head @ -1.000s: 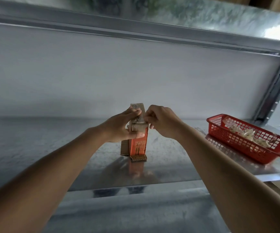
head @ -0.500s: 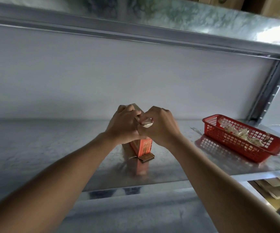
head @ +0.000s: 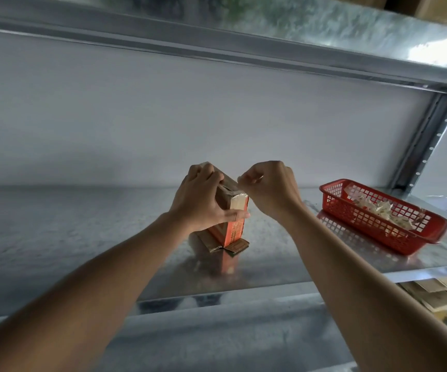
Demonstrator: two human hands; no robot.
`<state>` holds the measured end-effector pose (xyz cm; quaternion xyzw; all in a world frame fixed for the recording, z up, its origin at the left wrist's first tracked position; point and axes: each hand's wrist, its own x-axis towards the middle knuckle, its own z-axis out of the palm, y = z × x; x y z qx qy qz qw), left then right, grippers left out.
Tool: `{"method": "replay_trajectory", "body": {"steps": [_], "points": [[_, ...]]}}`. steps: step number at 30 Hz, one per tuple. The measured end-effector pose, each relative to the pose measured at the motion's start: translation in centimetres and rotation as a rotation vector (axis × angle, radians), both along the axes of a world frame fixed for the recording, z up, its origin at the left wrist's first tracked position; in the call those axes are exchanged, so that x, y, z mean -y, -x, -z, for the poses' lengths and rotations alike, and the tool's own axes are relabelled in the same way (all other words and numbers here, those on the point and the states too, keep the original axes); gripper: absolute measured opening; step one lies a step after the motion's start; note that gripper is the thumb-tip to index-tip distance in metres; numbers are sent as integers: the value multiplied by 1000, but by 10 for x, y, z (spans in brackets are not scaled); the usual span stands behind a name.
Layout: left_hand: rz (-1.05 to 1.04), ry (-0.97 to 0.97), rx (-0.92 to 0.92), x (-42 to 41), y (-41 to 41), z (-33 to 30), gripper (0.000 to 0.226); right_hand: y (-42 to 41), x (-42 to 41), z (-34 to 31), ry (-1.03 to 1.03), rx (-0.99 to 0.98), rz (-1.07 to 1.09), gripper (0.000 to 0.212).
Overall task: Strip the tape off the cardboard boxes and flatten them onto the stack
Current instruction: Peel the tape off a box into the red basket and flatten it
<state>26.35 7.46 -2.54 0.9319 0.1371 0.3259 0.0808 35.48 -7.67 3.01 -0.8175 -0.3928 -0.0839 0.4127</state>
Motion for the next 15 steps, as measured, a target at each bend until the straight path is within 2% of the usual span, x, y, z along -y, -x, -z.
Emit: {"method": "replay_trajectory", "body": {"steps": [3,6,8,12,15], "points": [[15,30,-18,-3,3,2,113,-2,4,-4,121,59,-103,18],[43,76,-75,-11,3,2,113,-8,4,3,103,58,-106,20],[64,115,-87,-17,4,1,108,-16,2,11,64,-59,-83,18],[229,249,-87,-29,11,-7,96,-12,-2,30,-97,-485,-218,18],[283,348,-169,-42,16,-11,91,-4,-5,46,-252,-548,-289,15]]}}
